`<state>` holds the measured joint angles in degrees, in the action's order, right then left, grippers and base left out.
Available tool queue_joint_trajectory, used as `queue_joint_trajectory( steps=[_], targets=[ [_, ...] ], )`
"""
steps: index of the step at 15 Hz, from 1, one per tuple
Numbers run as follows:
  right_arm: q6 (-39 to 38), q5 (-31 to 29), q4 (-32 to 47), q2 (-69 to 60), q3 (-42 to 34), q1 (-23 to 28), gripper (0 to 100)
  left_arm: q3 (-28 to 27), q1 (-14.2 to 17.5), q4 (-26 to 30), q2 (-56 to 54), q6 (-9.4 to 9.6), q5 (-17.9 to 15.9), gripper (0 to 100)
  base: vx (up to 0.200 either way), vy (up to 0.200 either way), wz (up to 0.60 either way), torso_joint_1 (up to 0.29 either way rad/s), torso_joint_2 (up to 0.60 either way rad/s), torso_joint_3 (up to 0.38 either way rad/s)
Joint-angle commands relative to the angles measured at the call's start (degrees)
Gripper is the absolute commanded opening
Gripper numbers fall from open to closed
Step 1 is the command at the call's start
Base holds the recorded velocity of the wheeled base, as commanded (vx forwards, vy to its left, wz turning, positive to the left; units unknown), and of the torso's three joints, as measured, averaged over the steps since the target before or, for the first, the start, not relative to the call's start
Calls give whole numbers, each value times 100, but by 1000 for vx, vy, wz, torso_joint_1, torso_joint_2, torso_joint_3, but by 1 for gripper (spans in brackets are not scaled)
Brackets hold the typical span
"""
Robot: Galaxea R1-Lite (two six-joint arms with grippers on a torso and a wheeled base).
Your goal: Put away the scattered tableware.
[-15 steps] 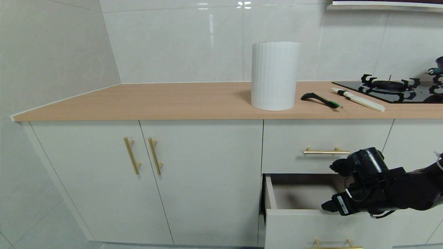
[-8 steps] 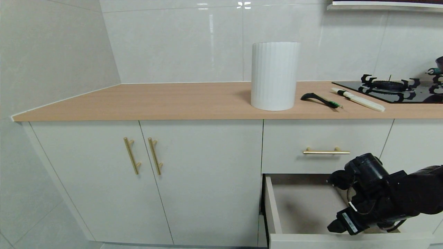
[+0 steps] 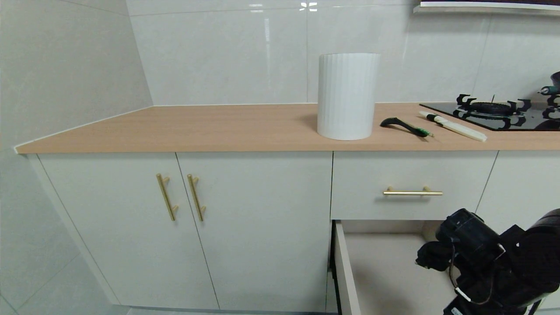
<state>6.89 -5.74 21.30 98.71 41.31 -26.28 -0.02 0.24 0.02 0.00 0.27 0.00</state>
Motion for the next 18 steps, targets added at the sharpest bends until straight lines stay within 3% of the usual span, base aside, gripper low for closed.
queue_joint_trajectory(
  steps=[1, 4, 6, 10, 14, 18],
  targets=[
    [23, -50, 164, -185, 8, -211, 100, 2, 2, -2, 0, 0, 0, 100, 0, 0, 0, 0, 0, 0],
    [6, -67, 375, -176, 140, -298, 100, 2, 2, -2, 0, 0, 0, 100, 0, 0, 0, 0, 0, 0],
    [-205, -67, 358, -282, 439, -70, 100, 2, 2, -2, 0, 0, 9, 100, 0, 0, 0, 0, 0, 0],
    [-1489, 38, 94, -765, 1124, 326, 100, 2, 2, -2, 0, 0, 0, 100, 0, 0, 0, 0, 0, 0],
    [-1471, 82, -926, -1187, 887, 950, 100, 2, 2, -2, 0, 0, 0, 100, 0, 0, 0, 0, 0, 0],
    [-1462, 56, -1022, -1284, 887, 1011, 100, 2, 2, -2, 0, 8, 0, 100, 0, 0, 0, 0, 0, 0]
  ],
)
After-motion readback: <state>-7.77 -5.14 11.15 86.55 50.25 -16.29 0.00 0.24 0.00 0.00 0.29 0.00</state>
